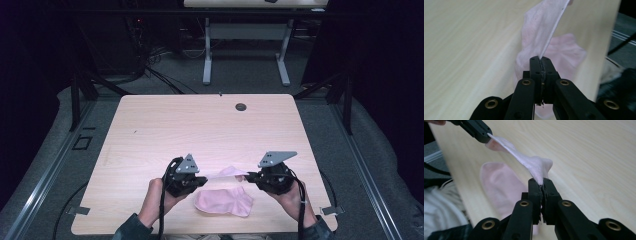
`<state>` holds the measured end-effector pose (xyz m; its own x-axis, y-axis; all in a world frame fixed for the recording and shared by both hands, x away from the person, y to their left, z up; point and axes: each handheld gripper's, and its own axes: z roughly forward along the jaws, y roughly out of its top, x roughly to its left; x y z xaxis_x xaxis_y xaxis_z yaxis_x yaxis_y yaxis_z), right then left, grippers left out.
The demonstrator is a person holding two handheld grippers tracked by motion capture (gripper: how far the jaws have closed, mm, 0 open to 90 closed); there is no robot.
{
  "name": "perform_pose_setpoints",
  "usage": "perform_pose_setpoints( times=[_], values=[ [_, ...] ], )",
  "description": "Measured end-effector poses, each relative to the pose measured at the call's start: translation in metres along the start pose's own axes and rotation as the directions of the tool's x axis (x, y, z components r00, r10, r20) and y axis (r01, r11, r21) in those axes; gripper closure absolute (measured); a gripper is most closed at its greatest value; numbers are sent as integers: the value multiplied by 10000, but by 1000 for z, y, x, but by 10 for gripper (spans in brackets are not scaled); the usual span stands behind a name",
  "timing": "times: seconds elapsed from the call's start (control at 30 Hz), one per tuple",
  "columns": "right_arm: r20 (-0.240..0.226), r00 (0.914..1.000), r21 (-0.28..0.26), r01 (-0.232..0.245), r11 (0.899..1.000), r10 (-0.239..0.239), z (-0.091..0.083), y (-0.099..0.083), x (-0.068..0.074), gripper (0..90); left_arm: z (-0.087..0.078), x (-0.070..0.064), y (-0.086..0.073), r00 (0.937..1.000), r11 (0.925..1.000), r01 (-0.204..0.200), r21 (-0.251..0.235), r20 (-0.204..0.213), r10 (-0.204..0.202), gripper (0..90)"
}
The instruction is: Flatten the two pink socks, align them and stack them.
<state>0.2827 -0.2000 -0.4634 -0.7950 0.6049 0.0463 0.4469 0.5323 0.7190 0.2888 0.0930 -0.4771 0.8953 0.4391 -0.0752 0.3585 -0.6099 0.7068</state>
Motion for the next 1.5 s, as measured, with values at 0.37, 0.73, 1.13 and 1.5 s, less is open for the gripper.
perform_pose_setpoints(
  times=[0.37,0.73,1.13,1.5],
  values=[
    [-1580,9793,1884,-956,9774,1262,10,-27,-1,858,28,8,-17,9656,9827,1263,1354,2101,-1530,889],
    [-725,9789,1844,-1749,9672,1908,67,-36,-38,682,58,57,-34,9470,9538,2618,1475,1513,-2834,705],
    [90,9859,1285,-1671,9775,1674,89,-24,-65,577,50,60,-52,9304,9293,3487,1220,746,-3589,485],
    [66,9899,1810,-1403,9734,1414,114,-26,-64,834,51,51,-58,9430,9410,3243,968,452,-3297,817]
  ],
)
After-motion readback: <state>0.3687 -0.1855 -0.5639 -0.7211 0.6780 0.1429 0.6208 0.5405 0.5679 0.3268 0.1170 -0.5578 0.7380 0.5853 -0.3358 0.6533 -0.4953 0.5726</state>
